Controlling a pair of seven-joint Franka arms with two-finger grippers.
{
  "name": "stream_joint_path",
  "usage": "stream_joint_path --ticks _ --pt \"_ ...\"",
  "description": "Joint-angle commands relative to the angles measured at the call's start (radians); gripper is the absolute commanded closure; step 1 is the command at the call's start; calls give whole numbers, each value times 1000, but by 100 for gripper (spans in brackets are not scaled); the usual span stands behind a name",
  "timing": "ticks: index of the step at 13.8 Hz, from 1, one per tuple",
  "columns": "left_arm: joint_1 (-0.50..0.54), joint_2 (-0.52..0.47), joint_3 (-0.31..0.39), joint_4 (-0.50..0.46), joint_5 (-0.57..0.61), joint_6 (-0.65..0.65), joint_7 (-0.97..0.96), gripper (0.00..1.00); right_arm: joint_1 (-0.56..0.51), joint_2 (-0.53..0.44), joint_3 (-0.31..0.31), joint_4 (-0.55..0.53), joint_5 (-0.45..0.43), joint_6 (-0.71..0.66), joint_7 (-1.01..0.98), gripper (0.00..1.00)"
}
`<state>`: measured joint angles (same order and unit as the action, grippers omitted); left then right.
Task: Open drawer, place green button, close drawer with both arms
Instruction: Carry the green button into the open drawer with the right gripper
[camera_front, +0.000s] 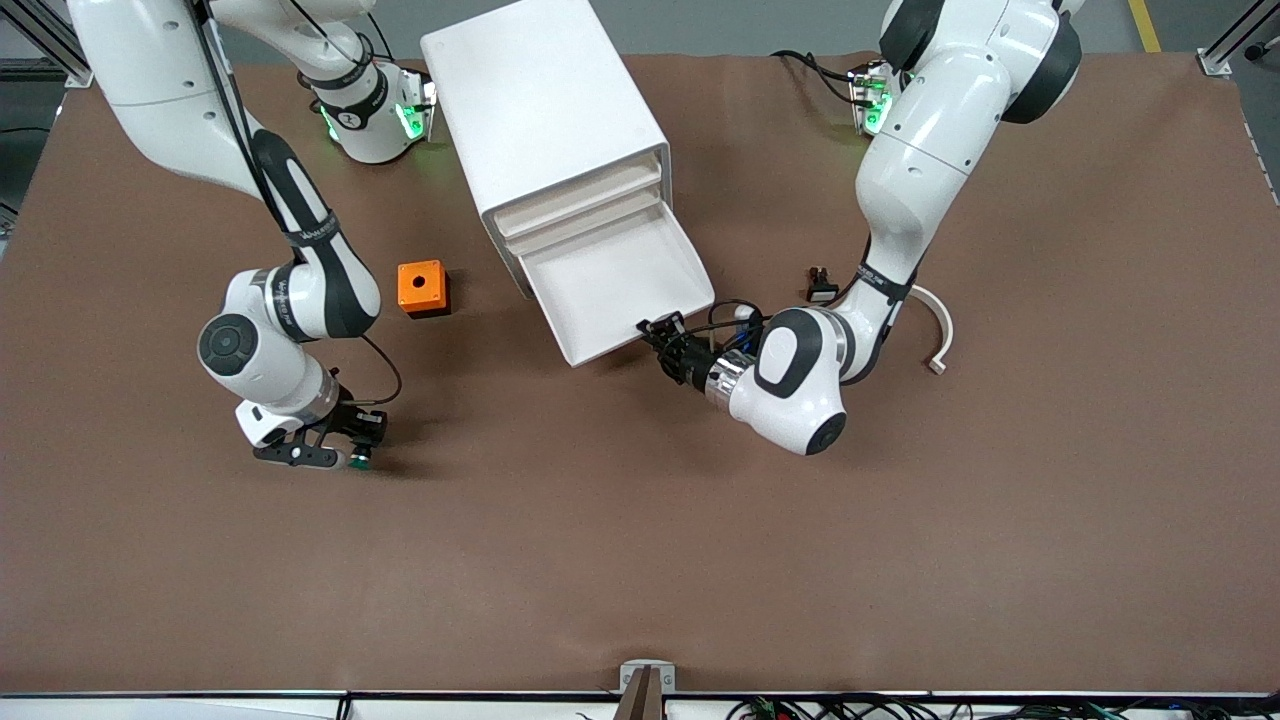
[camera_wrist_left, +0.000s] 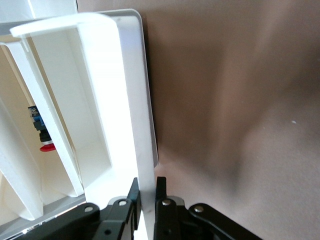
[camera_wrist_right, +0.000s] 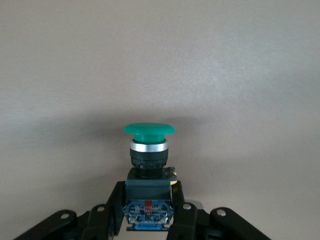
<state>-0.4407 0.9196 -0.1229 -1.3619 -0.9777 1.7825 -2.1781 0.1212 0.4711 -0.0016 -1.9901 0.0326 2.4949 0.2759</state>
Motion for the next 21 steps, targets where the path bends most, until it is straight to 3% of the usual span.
stream_joint_path --ticks 1,4,7,12,14,15,16,18,21 --pt "39 -10 -1 26 -27 -9 41 37 60 -159 -3 10 10 -205 177 100" --pt "47 -10 47 76 -13 -12 47 38 153 -261 0 28 12 -351 404 100" --pt "57 -16 110 110 -15 -12 121 35 289 -278 0 86 12 -453 668 100" --pt "54 -36 307 118 -10 -14 381 34 507 -262 0 88 9 -389 1073 100" --pt "31 -67 354 118 132 -11 539 34 566 -241 -2 88 9 -343 1188 100" --pt "25 -85 355 118 228 -9 596 20 593 -220 -2 88 1 -320 1245 100" --pt "25 -108 355 118 310 -12 625 0 624 -195 -2 90 -3 -301 1293 100" --pt "16 -137 342 116 416 -12 669 0 667 -145 -3 99 -8 -265 1385 100" --pt "11 -160 347 116 426 -12 811 0 707 -54 -3 178 -8 -260 1483 100"
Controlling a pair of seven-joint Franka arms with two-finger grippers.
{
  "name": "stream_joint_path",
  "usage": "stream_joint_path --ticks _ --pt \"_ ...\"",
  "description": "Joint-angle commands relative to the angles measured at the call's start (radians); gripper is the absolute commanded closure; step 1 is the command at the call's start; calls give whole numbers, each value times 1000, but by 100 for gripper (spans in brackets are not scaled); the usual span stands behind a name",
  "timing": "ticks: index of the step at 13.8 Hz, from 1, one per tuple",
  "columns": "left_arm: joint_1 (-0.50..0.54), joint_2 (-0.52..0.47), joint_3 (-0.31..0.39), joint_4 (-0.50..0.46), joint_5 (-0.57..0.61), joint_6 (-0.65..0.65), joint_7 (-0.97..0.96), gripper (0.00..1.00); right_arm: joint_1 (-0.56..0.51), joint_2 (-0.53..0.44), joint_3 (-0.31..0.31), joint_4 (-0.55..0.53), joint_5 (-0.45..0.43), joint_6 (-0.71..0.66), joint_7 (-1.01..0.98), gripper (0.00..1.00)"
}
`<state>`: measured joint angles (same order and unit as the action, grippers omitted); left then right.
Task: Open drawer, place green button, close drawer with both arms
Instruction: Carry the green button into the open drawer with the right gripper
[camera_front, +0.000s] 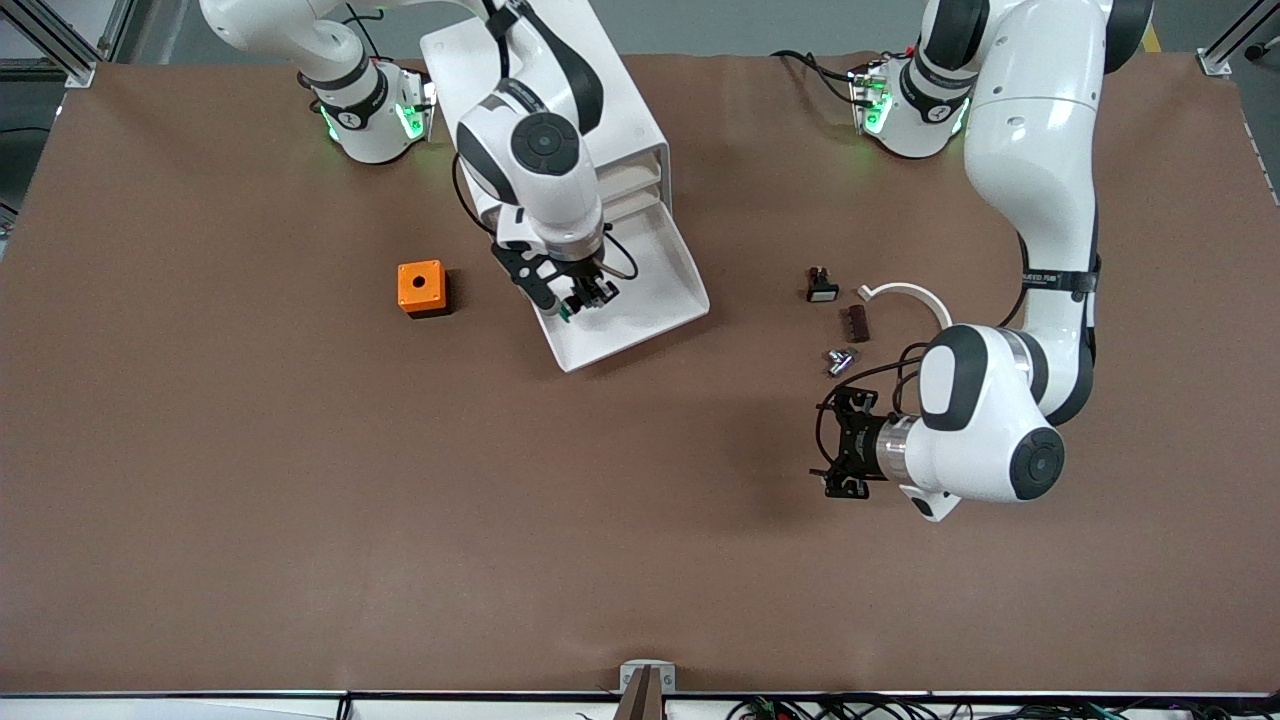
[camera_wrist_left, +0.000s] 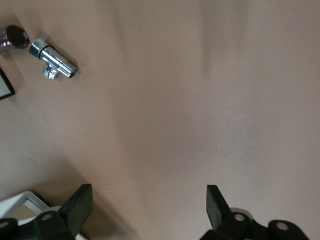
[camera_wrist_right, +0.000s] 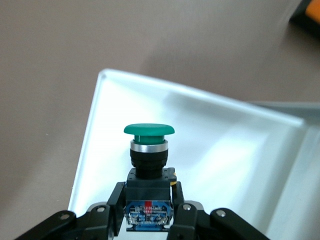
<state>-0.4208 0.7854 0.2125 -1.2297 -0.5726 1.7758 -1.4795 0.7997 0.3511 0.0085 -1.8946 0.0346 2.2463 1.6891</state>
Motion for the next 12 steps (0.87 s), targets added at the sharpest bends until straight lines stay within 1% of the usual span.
stream_joint_path --ticks 1,2,5,6,8,9,11,12 --pt "-9 -31 11 -17 23 -6 190 0 36 95 -13 109 -10 -13 96 100" --pt "-10 -58 11 -20 43 -6 241 0 45 121 -13 135 -10 -13 116 100" --pt "-58 -98 10 -24 227 -6 312 0 59 140 -13 154 -10 -14 152 100" --pt "-72 -103 10 -24 264 -6 352 0 68 140 -13 154 -10 -16 162 100" --pt "-76 -104 10 -24 269 -6 532 0 75 140 -13 154 -12 -17 179 99" --pt "-82 -104 2 -24 269 -3 624 0 75 140 -13 154 -16 -20 181 2" --pt "-96 -103 -4 -25 272 1 708 0 79 140 -16 155 -63 -27 172 0" --pt "-125 -101 -2 -25 277 16 715 0 70 137 -16 164 -97 -37 161 0"
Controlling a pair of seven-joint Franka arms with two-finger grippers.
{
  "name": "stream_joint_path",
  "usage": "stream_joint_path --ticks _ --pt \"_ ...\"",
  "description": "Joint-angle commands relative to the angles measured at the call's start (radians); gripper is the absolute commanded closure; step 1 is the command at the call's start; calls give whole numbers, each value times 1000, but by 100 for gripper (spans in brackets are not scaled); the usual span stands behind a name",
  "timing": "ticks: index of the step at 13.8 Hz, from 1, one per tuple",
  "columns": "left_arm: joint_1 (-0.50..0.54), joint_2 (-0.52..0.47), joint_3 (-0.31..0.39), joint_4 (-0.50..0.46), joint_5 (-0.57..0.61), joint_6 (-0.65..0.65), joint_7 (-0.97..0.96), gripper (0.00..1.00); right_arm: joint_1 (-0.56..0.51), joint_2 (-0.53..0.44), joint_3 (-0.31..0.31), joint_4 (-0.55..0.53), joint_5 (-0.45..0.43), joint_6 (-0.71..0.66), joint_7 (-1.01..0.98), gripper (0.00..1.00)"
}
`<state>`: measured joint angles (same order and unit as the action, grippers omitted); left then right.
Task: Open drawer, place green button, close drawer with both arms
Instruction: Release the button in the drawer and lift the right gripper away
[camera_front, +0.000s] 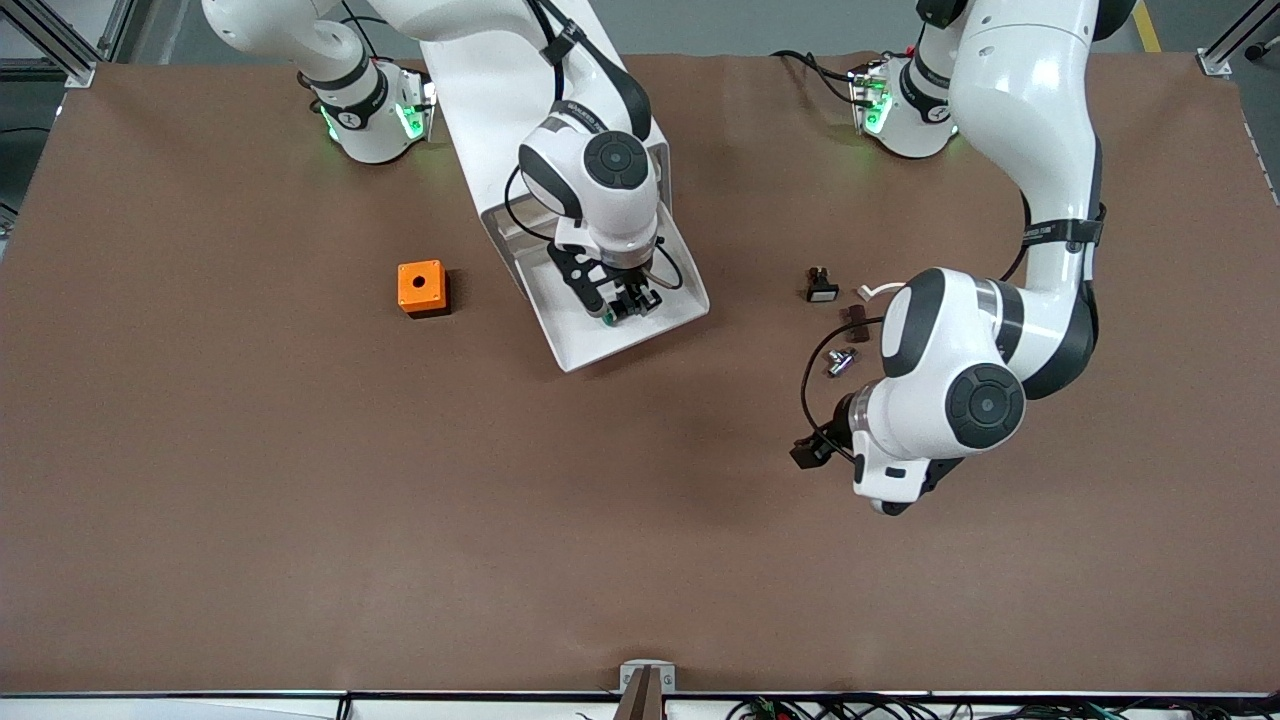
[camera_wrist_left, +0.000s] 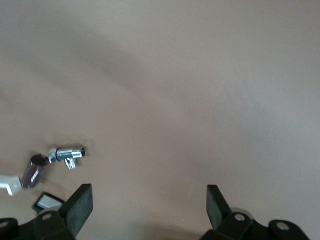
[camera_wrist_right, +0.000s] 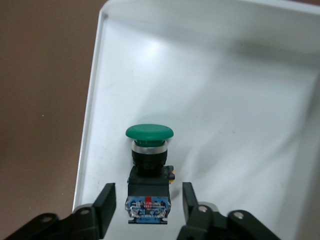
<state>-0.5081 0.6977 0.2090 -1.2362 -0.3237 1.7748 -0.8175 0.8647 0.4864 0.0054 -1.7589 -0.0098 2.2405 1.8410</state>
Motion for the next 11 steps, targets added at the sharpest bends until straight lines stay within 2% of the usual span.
stream_joint_path --ticks 1,5,11 --pt "-61 -14 1 -23 37 44 54 0 -7 0 -13 56 -82 -73 -26 0" --pt "-89 0 -43 -49 38 161 96 0 -96 -46 -30 137 -88 -296 -588 0" --pt "-129 43 -46 -60 35 274 94 0 -370 -185 -35 142 -88 -455 -1226 0"
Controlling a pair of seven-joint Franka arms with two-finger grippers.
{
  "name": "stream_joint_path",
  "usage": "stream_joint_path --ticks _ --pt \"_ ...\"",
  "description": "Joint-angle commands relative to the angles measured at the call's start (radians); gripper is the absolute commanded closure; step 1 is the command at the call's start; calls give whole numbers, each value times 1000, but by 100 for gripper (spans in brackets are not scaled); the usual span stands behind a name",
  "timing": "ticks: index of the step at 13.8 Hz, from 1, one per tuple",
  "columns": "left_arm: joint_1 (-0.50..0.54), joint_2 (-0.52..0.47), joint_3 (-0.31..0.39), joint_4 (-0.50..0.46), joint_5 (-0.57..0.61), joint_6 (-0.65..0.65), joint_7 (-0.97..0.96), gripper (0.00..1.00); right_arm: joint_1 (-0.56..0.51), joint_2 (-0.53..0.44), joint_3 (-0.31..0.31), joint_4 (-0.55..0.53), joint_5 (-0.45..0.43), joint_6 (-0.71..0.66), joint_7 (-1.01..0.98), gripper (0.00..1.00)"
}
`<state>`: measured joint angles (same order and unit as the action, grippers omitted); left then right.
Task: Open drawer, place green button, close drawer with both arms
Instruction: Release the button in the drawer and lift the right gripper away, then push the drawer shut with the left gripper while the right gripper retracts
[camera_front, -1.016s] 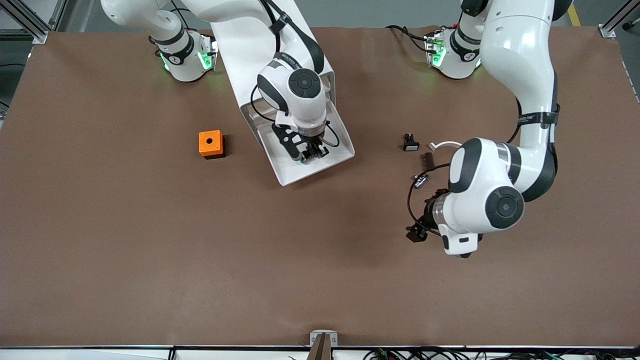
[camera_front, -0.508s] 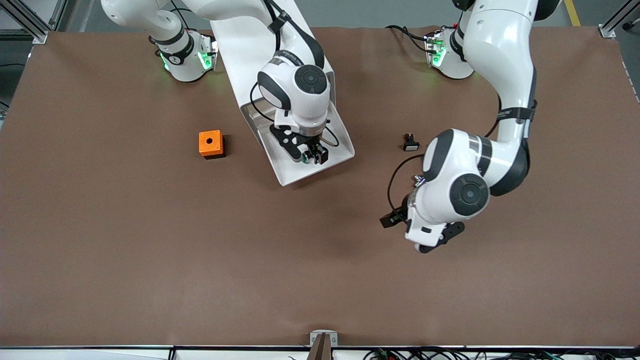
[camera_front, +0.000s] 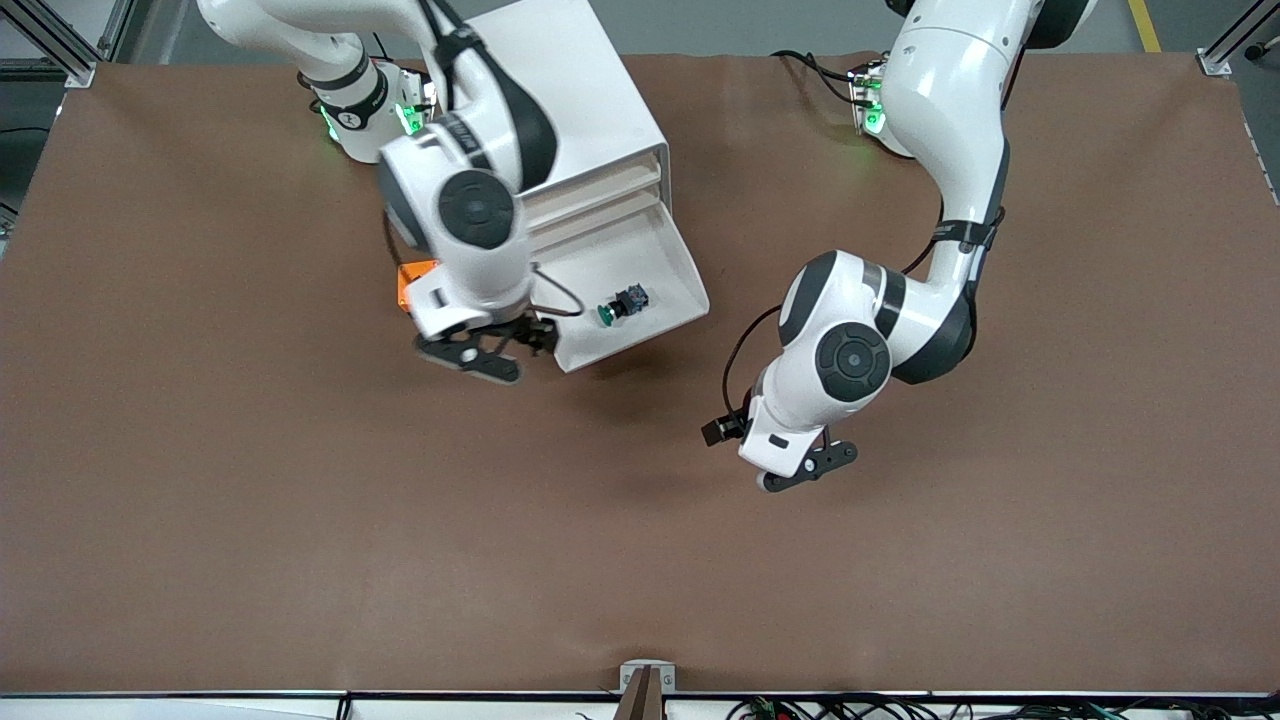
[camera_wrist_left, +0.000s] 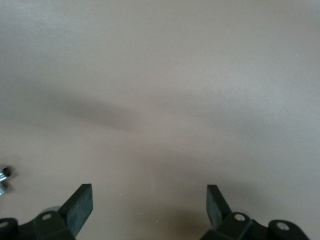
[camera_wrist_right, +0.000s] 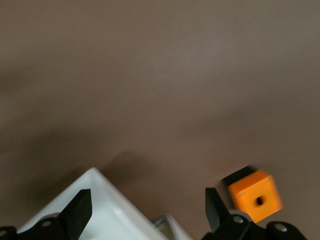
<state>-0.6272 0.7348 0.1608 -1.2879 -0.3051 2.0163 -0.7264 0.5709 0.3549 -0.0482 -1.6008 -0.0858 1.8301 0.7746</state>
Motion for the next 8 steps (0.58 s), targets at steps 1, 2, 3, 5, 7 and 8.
stream_joint_path --ticks 1,2,3,5,7,8 --pt "-14 9 0 -11 15 33 -1 0 -130 -80 19 -16 -12 -70 -275 0" --pt "-17 11 0 -21 8 33 -2 0 -184 -103 21 -16 -11 -95 -382 0" --pt "-17 15 -3 -24 -3 36 -2 0 -239 -129 21 -16 -11 -124 -494 0" --pt "-17 37 -32 -24 -44 54 -5 0 -331 -174 21 -16 -9 -175 -665 0" --pt "-32 52 -43 -24 -55 56 -37 0 -420 -212 21 -16 -2 -212 -803 0" --pt "-42 54 -52 -25 -58 56 -78 0 -462 -224 19 -14 0 -228 -860 0"
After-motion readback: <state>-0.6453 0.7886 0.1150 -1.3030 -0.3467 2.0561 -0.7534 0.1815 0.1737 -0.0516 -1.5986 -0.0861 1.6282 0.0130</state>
